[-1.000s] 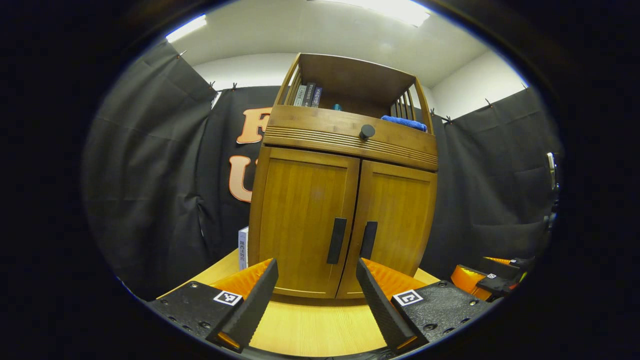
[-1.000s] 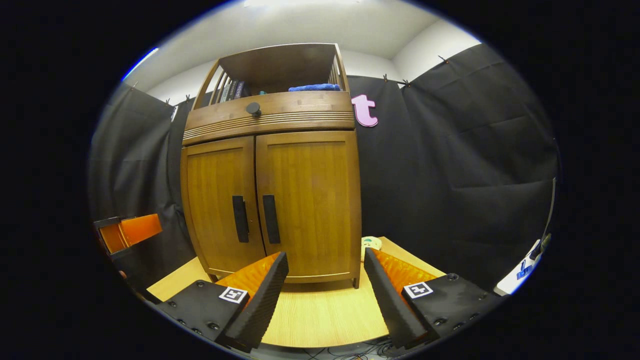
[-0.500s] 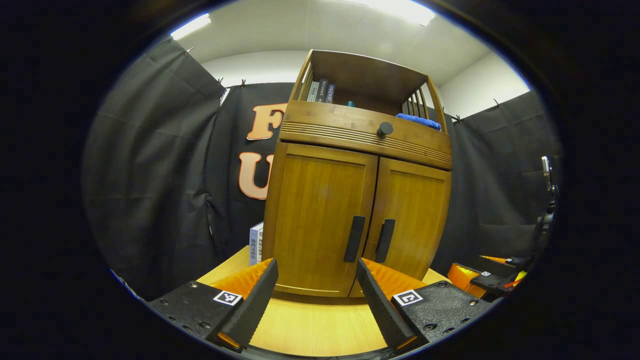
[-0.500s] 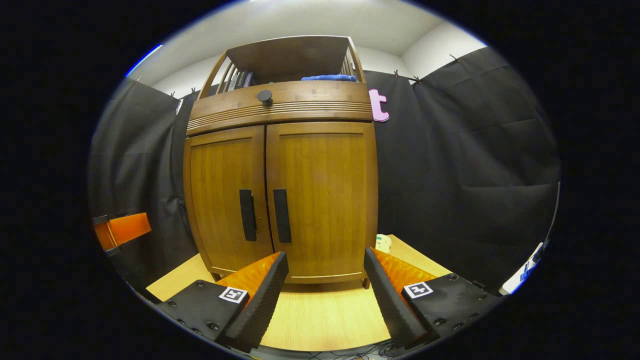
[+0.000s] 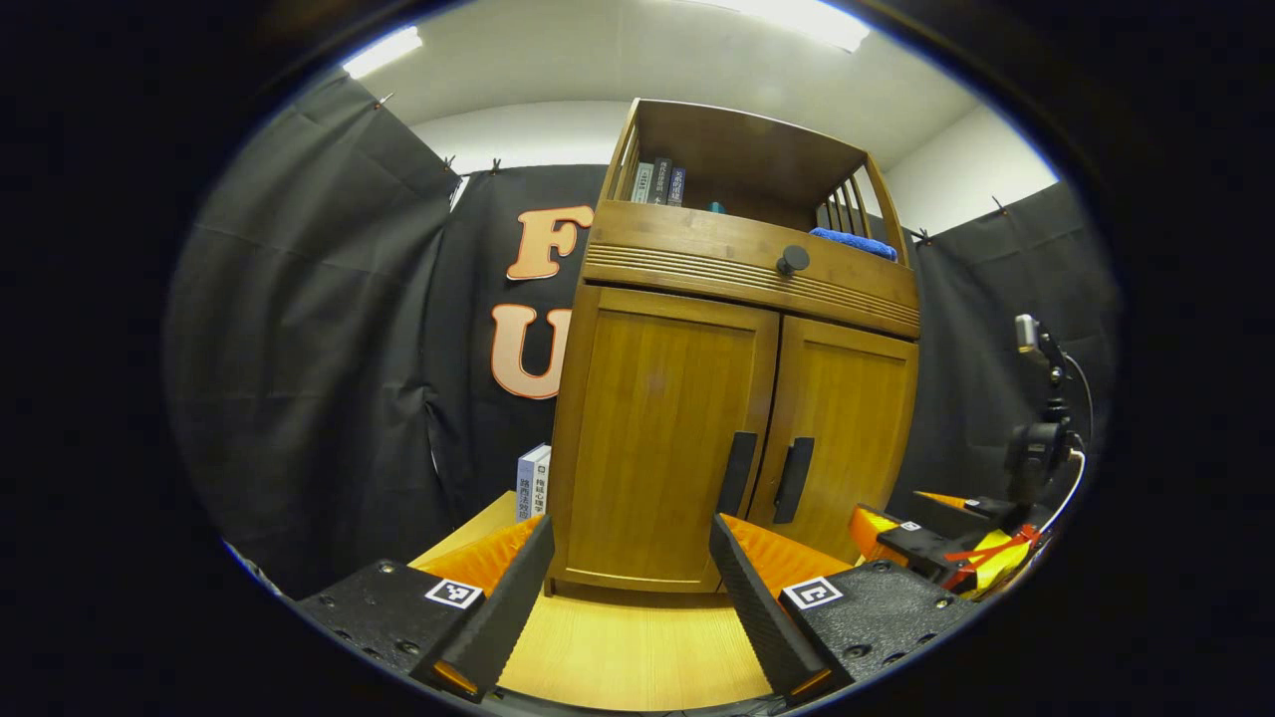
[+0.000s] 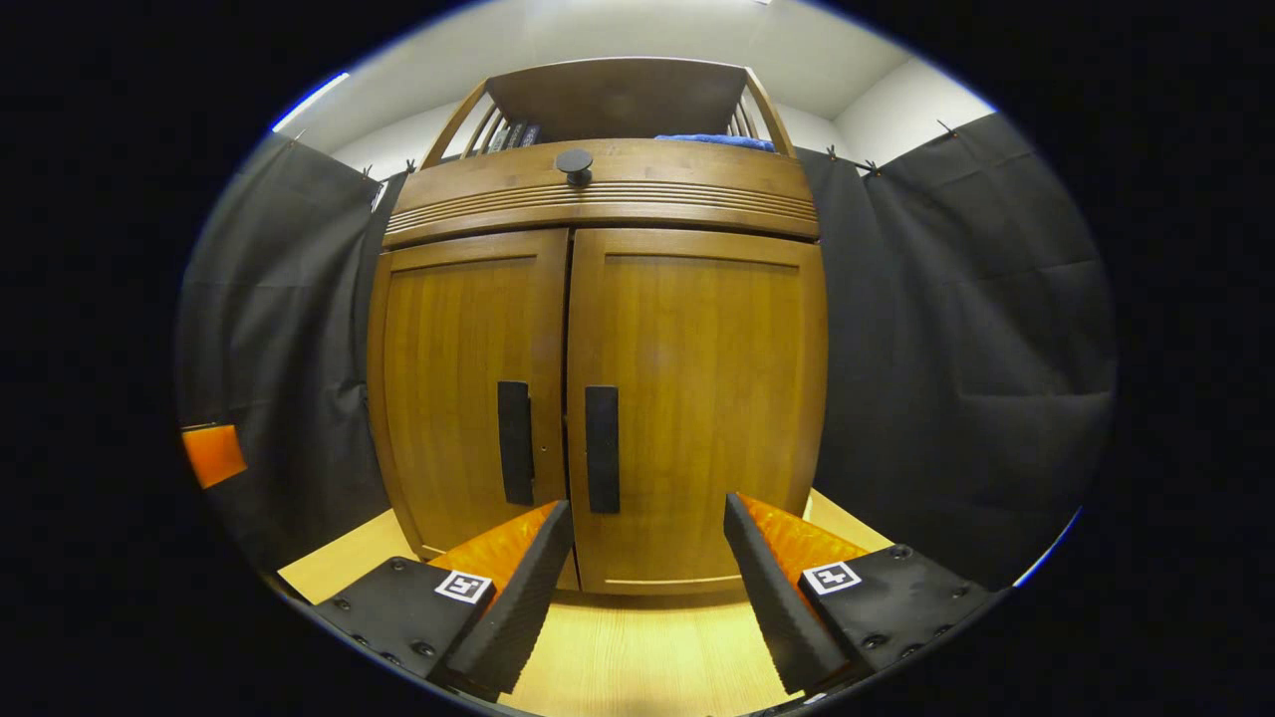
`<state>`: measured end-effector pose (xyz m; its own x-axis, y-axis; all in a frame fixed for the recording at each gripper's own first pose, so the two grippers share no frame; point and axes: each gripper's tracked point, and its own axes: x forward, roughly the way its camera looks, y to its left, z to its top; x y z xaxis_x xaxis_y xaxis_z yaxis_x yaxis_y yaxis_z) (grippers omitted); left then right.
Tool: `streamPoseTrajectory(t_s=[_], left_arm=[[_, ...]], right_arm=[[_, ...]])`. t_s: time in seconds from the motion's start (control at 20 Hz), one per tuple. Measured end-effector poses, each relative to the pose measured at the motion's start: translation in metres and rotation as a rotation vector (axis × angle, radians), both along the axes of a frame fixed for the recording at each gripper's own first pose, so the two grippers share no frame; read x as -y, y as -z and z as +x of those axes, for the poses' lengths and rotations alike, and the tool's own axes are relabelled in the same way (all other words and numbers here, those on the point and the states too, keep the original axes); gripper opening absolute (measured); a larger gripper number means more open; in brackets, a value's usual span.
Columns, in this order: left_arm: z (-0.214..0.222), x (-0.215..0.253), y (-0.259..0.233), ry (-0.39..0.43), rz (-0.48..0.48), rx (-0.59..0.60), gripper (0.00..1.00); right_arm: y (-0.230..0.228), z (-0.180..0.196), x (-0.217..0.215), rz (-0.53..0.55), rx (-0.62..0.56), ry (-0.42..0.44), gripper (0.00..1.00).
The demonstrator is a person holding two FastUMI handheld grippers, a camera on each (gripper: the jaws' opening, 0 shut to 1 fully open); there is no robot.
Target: Open the right door of the double-door shoe cabinet with the right hand, and open the left door with the left hand.
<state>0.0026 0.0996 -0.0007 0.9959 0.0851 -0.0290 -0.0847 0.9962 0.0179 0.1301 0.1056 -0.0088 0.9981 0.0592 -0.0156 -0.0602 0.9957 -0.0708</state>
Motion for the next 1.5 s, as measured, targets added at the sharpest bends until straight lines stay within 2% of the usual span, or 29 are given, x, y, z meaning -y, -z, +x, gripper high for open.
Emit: streamPoseTrajectory(t_s=[0.4,0.45,0.8,0.85,0.95,1.15,1.3,1.35,1.45,1.5], left_arm=[[0.001,-0.013,-0.004,-0.019,0.003,0.006,0.92],[0.001,-0.014,-0.005,-0.018,0.004,0.006,0.92],[0.002,-0.019,-0.003,-0.022,0.008,-0.004,0.92],[0.002,-0.021,-0.002,-0.025,0.008,-0.007,0.92],[0.001,-0.025,0.000,-0.033,0.005,-0.015,0.92],[-0.001,-0.033,-0.002,-0.049,0.010,-0.010,0.95],[0.000,-0.033,-0.002,-0.045,0.008,-0.013,0.92],[0.000,-0.032,-0.002,-0.042,0.009,-0.013,0.92],[-0.001,-0.032,-0.003,-0.035,0.012,-0.011,0.92],[-0.002,-0.032,-0.003,-0.031,0.012,-0.011,0.92]], right_arm=[[0.008,0.066,-0.018,0.003,-0.009,-0.009,0.99],[0.008,0.074,-0.019,-0.001,-0.006,-0.011,0.92],[0.017,0.130,-0.032,0.009,-0.035,-0.029,0.92],[0.018,0.136,-0.034,0.011,-0.043,-0.028,0.98],[0.019,0.142,-0.036,0.015,-0.051,-0.032,0.82],[0.025,0.149,-0.039,0.030,-0.067,-0.029,0.73],[0.029,0.151,-0.035,0.045,-0.084,-0.013,0.37],[0.030,0.151,-0.035,0.048,-0.087,-0.018,0.49],[0.029,0.150,-0.035,0.047,-0.086,-0.016,0.46],[0.029,0.151,-0.035,0.042,-0.089,-0.006,0.36]])
